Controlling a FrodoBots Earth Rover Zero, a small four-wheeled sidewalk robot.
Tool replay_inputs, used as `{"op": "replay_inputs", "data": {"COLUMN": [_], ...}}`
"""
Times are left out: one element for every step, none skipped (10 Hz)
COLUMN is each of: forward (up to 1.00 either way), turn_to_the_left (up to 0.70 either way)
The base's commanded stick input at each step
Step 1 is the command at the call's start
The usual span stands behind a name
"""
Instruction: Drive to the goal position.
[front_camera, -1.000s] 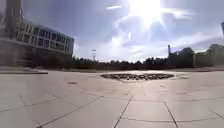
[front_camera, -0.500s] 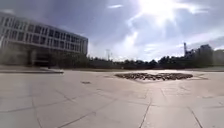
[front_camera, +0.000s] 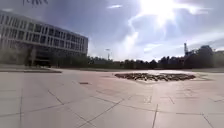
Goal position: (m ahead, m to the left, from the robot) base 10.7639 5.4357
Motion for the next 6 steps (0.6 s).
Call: {"op": "replay_inputs", "data": {"forward": [0.5, 0.5, 0.5, 0.5, 0.5, 0.5], "turn_to_the_left": [0.0, 0.0, 0.0, 0.0, 0.0, 0.0]}}
